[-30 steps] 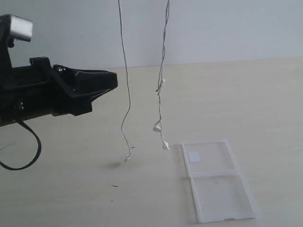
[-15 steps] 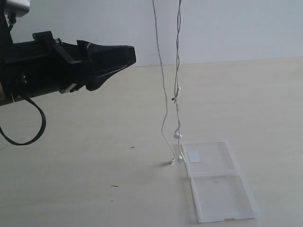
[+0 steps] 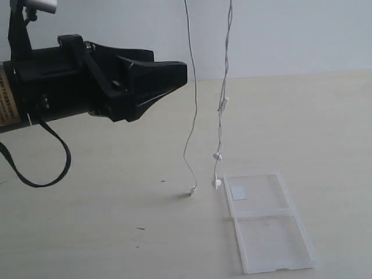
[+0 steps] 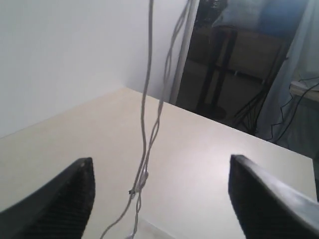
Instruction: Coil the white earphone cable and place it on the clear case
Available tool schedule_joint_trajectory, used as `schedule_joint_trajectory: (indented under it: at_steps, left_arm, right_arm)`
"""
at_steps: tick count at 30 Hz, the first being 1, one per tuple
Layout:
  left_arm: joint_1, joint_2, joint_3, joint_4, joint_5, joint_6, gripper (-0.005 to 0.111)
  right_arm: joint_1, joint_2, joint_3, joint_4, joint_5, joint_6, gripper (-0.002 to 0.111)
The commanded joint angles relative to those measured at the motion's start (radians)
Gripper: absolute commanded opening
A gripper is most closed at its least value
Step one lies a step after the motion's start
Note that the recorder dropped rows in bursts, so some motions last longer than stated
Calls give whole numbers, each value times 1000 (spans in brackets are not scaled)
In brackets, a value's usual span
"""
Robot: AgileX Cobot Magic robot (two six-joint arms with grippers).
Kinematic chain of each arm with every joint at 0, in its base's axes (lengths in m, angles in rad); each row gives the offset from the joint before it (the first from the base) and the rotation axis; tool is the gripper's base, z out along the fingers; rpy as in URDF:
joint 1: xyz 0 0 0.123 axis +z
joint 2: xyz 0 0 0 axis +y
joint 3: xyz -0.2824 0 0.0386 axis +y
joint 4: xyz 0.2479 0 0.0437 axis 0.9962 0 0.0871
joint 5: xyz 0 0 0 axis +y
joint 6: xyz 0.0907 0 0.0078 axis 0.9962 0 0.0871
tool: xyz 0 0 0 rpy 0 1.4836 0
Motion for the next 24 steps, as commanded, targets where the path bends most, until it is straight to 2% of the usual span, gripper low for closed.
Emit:
schedule_joint_trajectory:
  at_steps: [1, 7, 15, 24]
  left_arm:
    - [-6, 55, -10, -12, 19, 43, 72]
    - [-6, 128, -71, -14, 61, 63, 72]
    - [-12, 174, -156, -5, 52, 54, 72]
    - [-97, 195, -160, -5, 59, 48, 71]
  right_arm:
    - [-3, -3, -9, 25, -6, 6, 0]
    - [-3, -3, -9, 25, -4, 6, 0]
    - [-3, -3, -9, 25, -4, 6, 0]
    - [-3, -3, -9, 14, -4, 8, 0]
